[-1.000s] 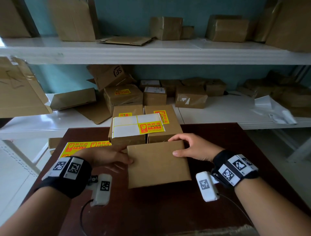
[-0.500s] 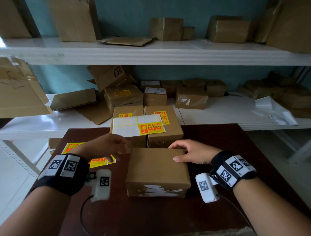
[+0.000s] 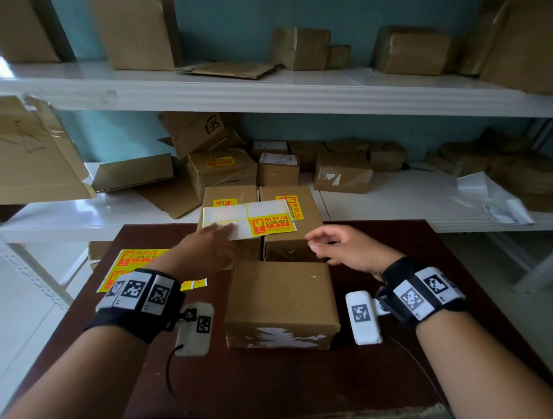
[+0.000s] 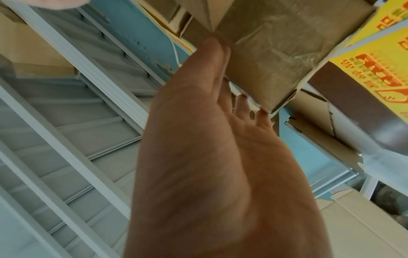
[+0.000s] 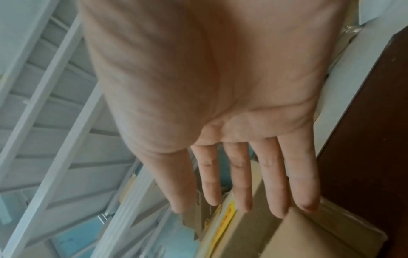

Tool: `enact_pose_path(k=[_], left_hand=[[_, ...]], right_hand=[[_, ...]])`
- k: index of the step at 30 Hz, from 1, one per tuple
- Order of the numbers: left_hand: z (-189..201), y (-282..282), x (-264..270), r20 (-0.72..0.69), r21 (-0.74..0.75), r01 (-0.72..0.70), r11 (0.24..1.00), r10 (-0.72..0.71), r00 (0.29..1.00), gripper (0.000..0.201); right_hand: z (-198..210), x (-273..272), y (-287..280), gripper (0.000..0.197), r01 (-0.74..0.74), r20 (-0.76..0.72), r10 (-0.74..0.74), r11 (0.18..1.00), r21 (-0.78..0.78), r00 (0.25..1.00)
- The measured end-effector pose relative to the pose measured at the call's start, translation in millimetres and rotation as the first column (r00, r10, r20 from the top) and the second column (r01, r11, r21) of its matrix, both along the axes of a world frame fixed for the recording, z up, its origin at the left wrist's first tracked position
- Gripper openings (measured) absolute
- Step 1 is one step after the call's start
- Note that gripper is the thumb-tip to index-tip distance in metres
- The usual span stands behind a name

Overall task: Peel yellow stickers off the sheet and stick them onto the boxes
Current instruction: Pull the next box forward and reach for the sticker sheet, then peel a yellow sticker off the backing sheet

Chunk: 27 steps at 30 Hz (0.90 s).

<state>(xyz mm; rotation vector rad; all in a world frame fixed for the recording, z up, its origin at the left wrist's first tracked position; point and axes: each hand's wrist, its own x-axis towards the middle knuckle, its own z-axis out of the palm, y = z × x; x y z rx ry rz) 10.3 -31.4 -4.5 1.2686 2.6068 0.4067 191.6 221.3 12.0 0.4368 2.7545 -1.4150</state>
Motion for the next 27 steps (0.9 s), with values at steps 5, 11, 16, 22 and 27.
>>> enact_pose_path(k=[5,11,16,22,27], left_hand=[[6.3,1.4,5.4,-0.04,0.065,0.008,0.998,-0.006,0.999,0.031],[14.4,-0.7,6.1,0.007,0.318,-0.055,0.946,0.055,0.998,0.046],[25.8,2.3,15.3,-0.07,0.42,0.059,0.906,-0.032,0.997,0.044],[29.1,2.5,22.4,-0.111,0.44,0.133,0.888,-0.093,0.989,0.046],[40.0,1.6,27.1,0.067,0.6,0.058,0.798,-0.122,0.99,0.053]], right_hand=[[8.0,-3.9,-7.9,0.022,0.087,-0.017,-0.089,0.992,-0.095,0.996],[8.4,-9.2,-13.5,0.051,0.267,0.036,-0.274,0.891,-0.366,0.961],[14.6,-12.8,-11.6,0.077,0.253,0.073,-0.33,0.543,-0.801,0.941],[8.1,-18.6,-13.0,0.056,0.33,0.122,-0.393,0.52,-0.788,0.911],[0.9,-24.4,-14.9,0.04,0.427,0.181,-0.454,0.53,-0.732,0.873]])
